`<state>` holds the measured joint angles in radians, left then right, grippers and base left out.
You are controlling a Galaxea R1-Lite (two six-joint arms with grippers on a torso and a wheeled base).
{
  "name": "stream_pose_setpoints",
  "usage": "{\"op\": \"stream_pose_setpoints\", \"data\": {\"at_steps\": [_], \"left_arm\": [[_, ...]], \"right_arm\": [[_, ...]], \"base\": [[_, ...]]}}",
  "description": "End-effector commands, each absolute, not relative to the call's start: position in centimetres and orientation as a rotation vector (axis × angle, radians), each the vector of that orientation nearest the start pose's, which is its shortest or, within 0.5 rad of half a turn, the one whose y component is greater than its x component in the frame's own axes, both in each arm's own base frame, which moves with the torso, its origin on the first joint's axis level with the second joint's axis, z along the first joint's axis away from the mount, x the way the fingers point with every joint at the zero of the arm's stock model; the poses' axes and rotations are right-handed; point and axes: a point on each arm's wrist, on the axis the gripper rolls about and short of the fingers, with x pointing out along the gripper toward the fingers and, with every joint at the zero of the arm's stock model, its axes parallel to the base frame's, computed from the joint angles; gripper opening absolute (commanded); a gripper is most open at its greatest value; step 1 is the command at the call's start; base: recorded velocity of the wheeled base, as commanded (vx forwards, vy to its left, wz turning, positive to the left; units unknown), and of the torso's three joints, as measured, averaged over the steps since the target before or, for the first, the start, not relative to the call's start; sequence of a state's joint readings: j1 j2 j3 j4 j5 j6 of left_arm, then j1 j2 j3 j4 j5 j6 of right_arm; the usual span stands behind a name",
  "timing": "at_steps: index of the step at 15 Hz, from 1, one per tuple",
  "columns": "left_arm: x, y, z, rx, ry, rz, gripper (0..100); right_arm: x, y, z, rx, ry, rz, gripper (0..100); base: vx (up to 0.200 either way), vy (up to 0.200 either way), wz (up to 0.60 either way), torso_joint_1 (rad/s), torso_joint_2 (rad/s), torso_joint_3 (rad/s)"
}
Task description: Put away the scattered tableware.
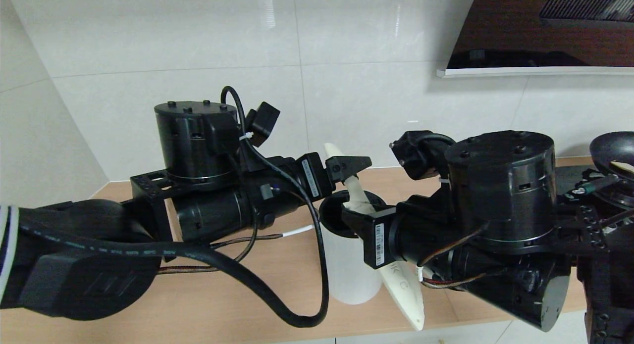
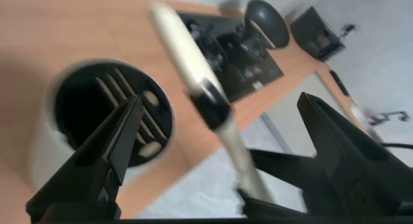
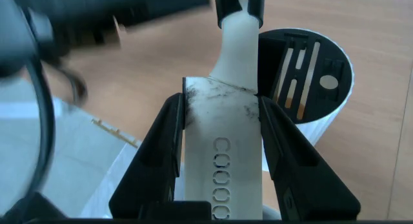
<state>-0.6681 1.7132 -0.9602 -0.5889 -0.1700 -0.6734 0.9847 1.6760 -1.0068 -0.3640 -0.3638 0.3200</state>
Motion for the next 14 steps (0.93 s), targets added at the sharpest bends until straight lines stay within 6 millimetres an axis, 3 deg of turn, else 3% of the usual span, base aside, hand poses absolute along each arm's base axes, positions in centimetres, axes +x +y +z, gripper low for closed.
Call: {"op": "stream_pose_setpoints", "data": {"at_steps": [1, 14], "left_arm": [[25.2, -20.6, 21.2, -0.588, 0.45, -0.748, 100], [25.6, -20.9, 21.0, -0.59, 0.442, -0.749, 100]], "right_arm": [[18.0, 25.9, 21.5, 0.109, 0.344, 0.569, 0], [16.9, 25.9, 21.9, 0.124, 0.318, 0.598, 0]], "base": [[0.0, 0.0, 0.0, 0.0, 0.0, 0.0], [0.0, 0.0, 0.0, 0.0, 0.0, 0.0]]}}
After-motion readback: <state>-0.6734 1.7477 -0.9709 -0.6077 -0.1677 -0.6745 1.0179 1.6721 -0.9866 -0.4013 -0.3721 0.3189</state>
